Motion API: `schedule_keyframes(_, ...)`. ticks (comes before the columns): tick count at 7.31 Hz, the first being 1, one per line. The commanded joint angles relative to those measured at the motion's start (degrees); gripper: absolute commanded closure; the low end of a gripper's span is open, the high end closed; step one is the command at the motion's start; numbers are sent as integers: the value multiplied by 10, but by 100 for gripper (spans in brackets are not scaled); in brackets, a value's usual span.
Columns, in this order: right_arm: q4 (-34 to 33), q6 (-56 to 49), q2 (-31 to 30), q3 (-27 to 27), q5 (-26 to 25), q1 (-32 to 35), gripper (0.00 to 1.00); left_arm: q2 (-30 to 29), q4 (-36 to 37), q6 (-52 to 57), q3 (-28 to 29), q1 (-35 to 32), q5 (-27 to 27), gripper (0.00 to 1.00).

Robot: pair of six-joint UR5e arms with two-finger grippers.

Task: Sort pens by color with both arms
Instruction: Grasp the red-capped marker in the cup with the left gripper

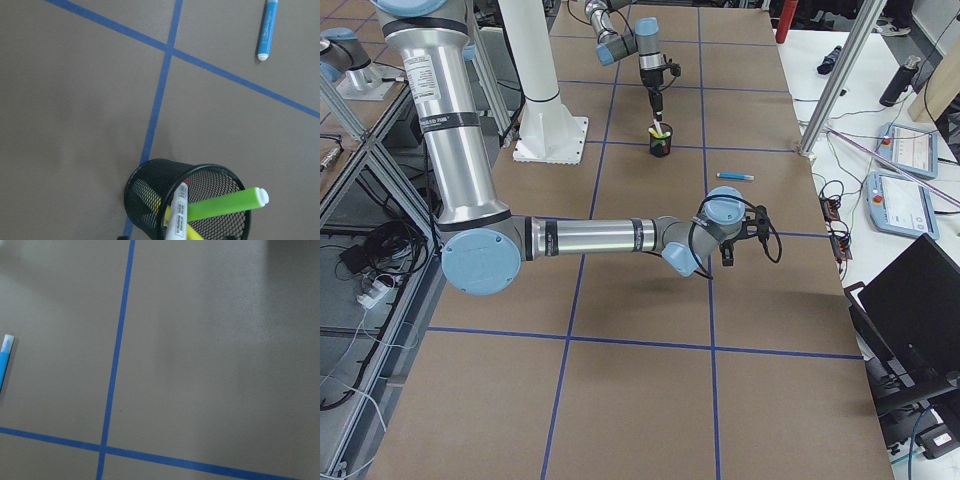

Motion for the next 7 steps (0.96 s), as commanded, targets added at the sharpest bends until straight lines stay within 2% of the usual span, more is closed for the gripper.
schedule_keyframes(1, 0, 0, -1, -5, -2, 0, 0, -1, -18, 0, 12, 1, 1, 44)
schedule_keyframes(2, 0, 0, -1, -7, -1, 0, 0, -1, -20, 1, 14, 1, 1, 45)
schedule_keyframes(3, 0, 0, 0, -7, -1, 0, 0, -1, -20, 0, 14, 1, 1, 56)
schedule_keyframes(5, 0, 0, 0, -7, -1, 0, 0, -1, -21, -1, 11, 1, 0, 100)
schedule_keyframes(7, 0, 0, 0, -7, -5, 0, 0, -1, -21, -4, -5, -1, 0, 100)
